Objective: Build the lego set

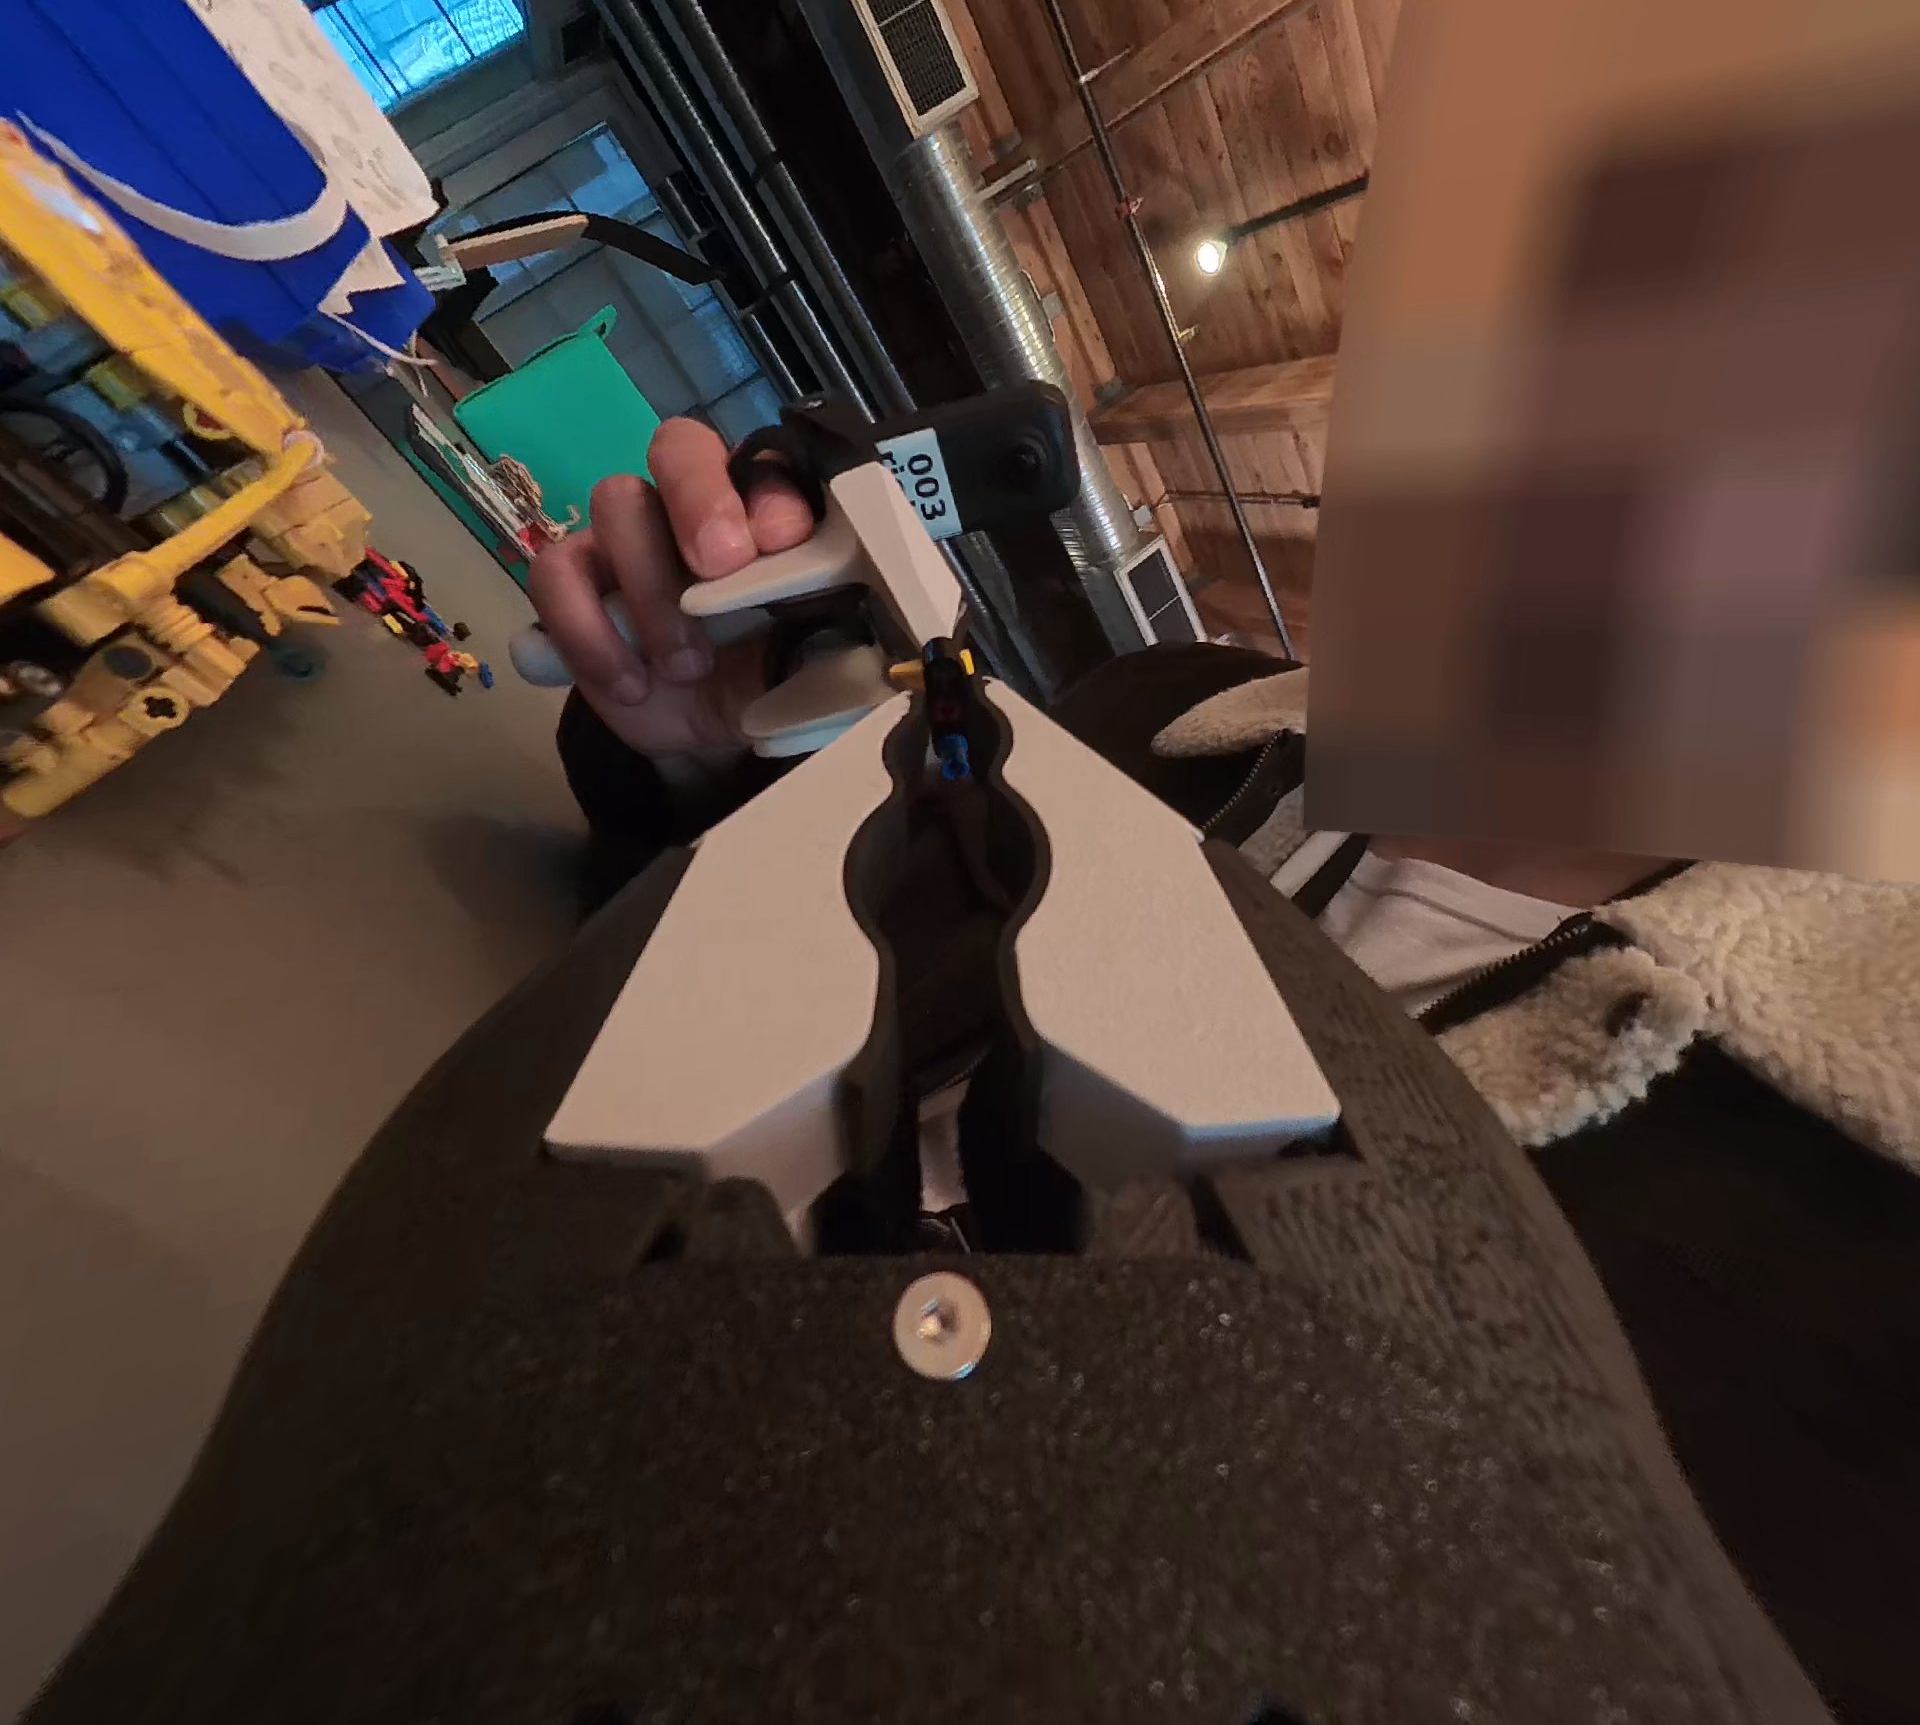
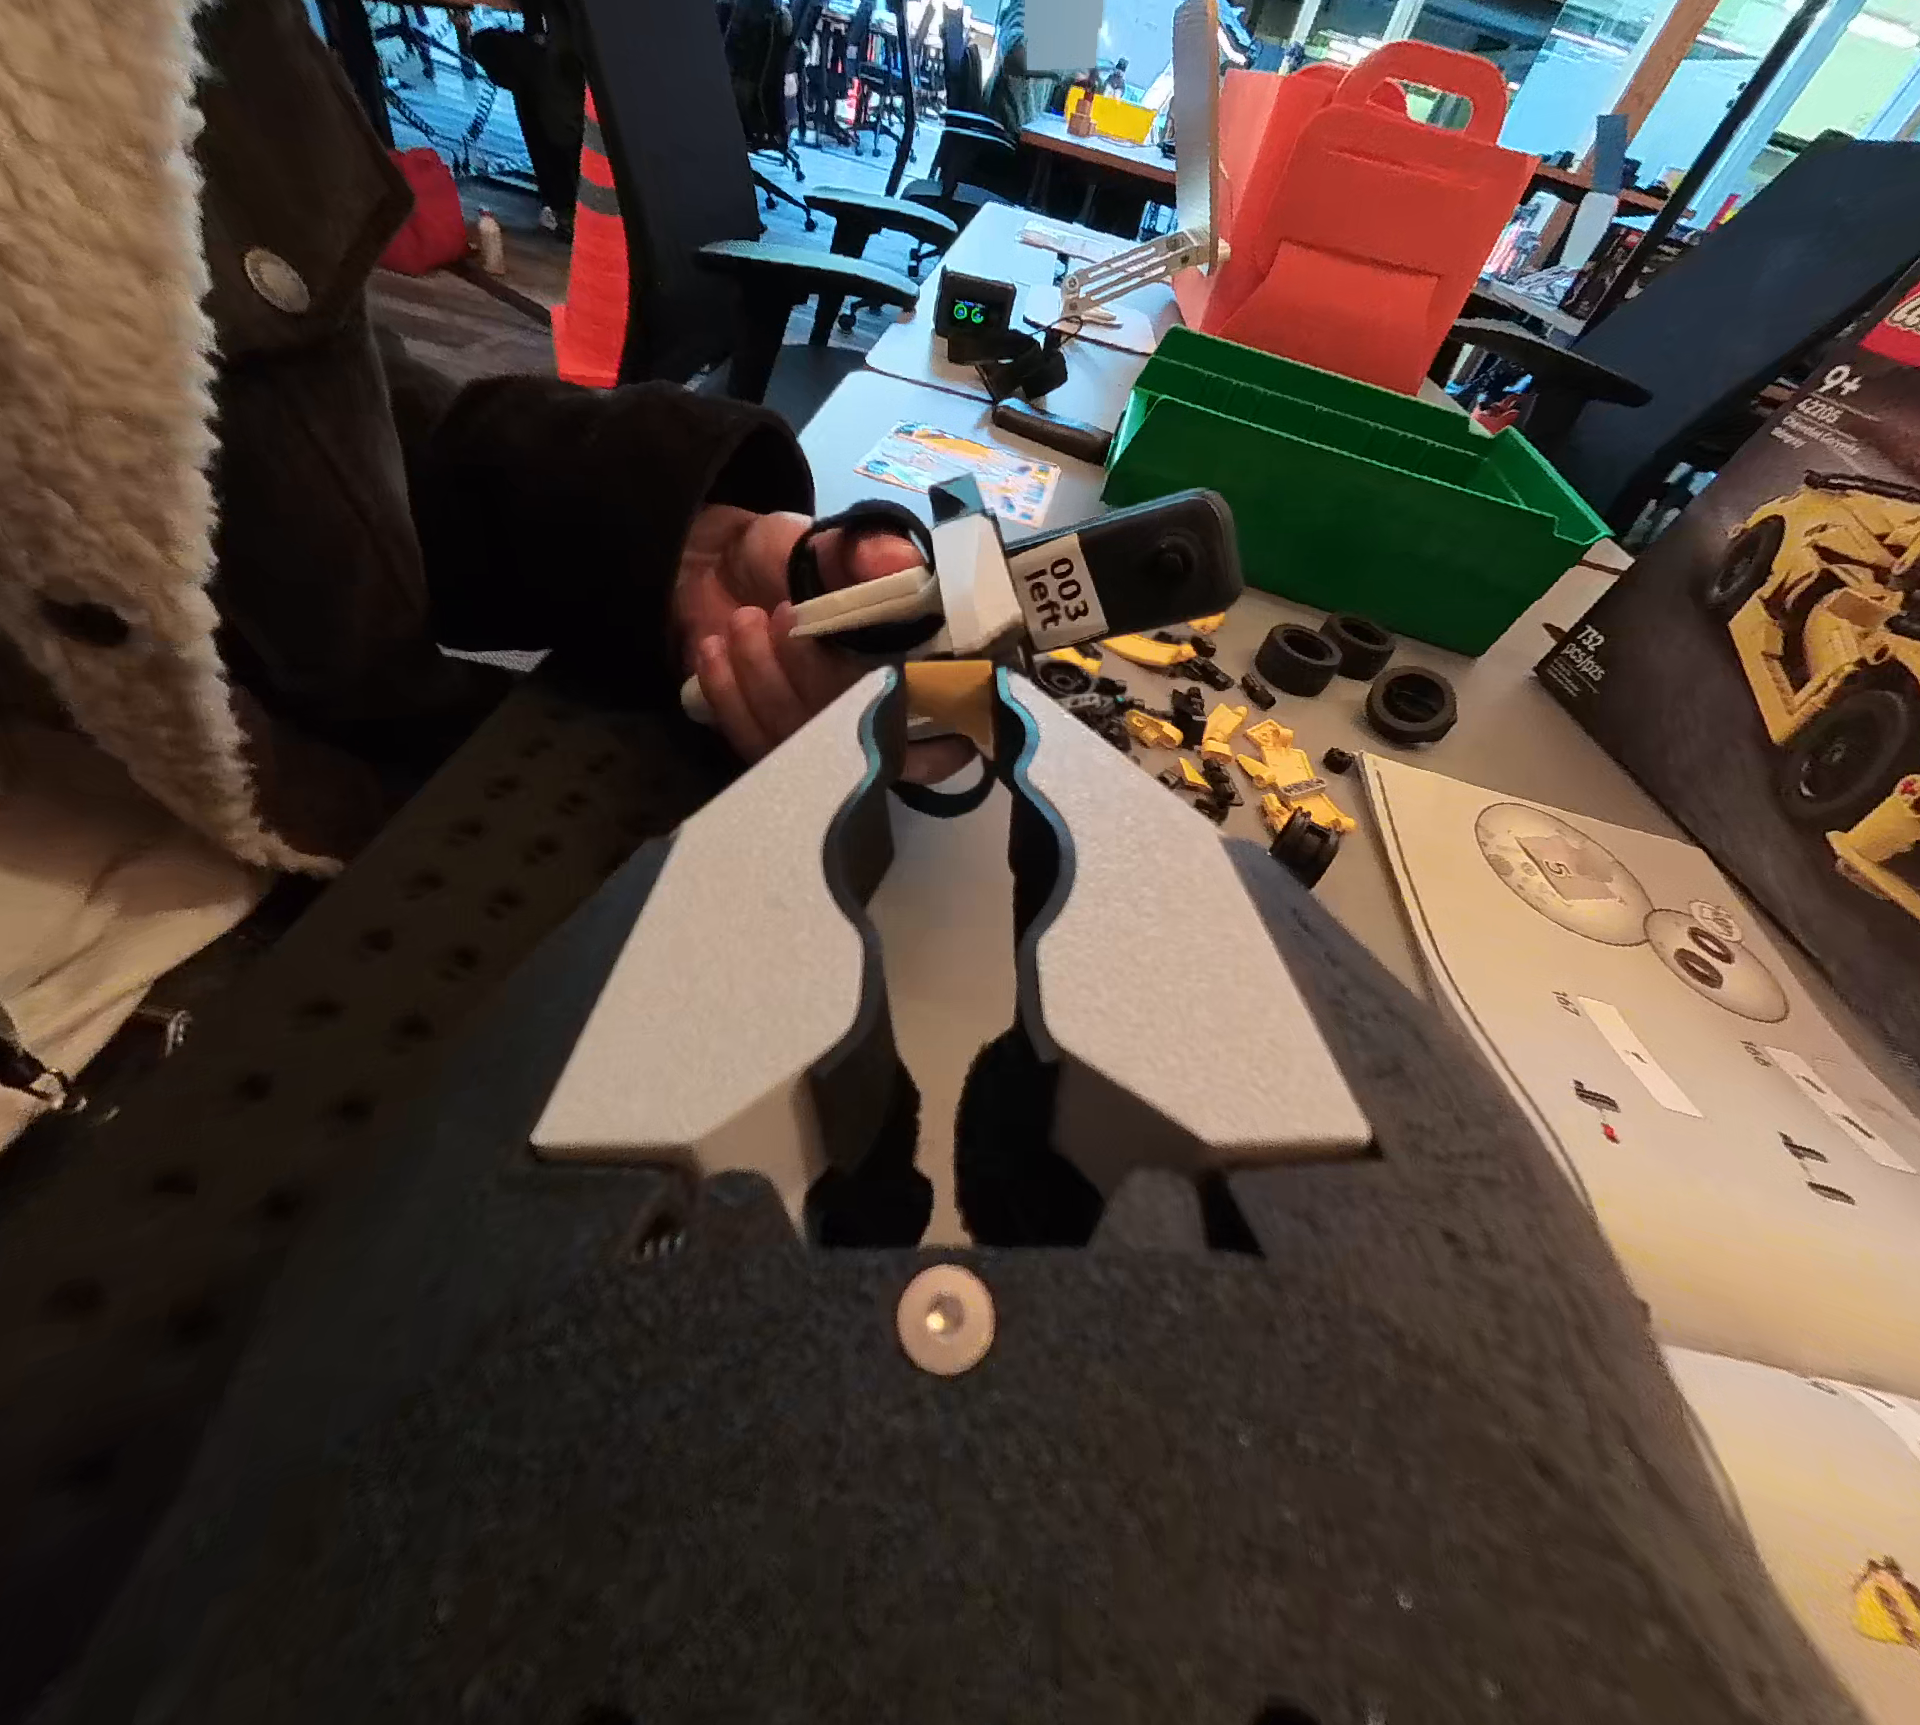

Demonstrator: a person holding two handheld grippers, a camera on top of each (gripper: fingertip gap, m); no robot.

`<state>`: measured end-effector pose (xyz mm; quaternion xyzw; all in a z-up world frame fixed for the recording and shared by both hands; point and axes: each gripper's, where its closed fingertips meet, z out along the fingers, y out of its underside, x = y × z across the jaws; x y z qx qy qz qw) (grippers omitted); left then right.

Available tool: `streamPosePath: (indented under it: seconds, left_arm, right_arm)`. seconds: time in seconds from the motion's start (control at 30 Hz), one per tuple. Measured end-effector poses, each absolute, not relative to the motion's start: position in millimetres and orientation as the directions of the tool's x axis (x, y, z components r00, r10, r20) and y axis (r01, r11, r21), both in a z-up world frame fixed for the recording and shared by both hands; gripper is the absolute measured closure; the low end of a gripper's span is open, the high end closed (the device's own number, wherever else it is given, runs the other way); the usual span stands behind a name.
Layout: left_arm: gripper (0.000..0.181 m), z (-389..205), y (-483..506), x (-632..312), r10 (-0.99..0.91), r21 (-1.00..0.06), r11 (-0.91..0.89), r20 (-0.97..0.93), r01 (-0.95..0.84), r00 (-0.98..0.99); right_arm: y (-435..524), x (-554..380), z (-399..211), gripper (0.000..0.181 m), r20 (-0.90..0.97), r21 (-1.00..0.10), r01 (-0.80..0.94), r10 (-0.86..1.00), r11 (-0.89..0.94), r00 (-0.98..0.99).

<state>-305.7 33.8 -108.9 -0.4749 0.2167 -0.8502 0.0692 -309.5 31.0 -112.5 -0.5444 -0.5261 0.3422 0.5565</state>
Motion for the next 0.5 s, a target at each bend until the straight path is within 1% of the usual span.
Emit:
streamPosePath:
  seconds: [0.07,0.1,0.17,0.23,0.3,0.33,0.43,0.5]
  left_arm:
    - [0.175,-106.8,33.2,-306.3,-0.365,-0.467,-0.882,0.764,-0.065,-0.532]
    - [0.175,-106.3,33.7,-305.8,-0.412,-0.501,-0.864,0.753,-0.042,-0.513]
    - [0.175,-105.4,32.4,-303.6,-0.566,-0.625,-0.78,0.696,0.015,-0.442]
    - [0.174,-104.0,30.4,-300.2,-0.75,-0.775,-0.627,0.574,0.076,-0.328]
    - [0.174,-107.4,36.7,-297.4,-0.899,-0.895,-0.43,0.411,0.12,-0.151]
    - [0.174,-106.4,40.6,-298.4,-0.944,-0.934,-0.329,0.322,0.14,-0.071]
    - [0.174,-104.3,48.6,-301.0,-0.989,-0.987,-0.072,0.089,0.144,0.118]
    - [0.174,-104.7,46.8,-299.0,-0.988,-0.992,0.007,0.012,0.125,0.153]
  right_arm:
    - [31.9,-308.1,-110.0,0.167,0.176,-0.976,0.168,0.96,0.141,0.219]
    - [32.9,-307.3,-108.2,0.167,0.133,-0.984,0.143,0.966,0.102,0.223]
    - [39.1,-304.6,-107.3,0.167,-0.021,-0.995,0.091,0.97,-0.044,0.24]
    - [43.1,-303.1,-104.3,0.167,-0.21,-0.976,0.012,0.953,-0.218,0.218]
    - [47.7,-300.7,-101.4,0.167,-0.378,-0.926,-0.06,0.907,-0.373,0.187]
    - [49.5,-298.9,-100.6,0.167,-0.452,-0.892,-0.09,0.877,-0.443,0.163]
    - [54.9,-294.8,-107.4,0.167,-0.628,-0.777,-0.125,0.773,-0.617,0.087]
    - [56.8,-293.9,-111.6,0.167,-0.709,-0.702,-0.136,0.704,-0.699,0.043]
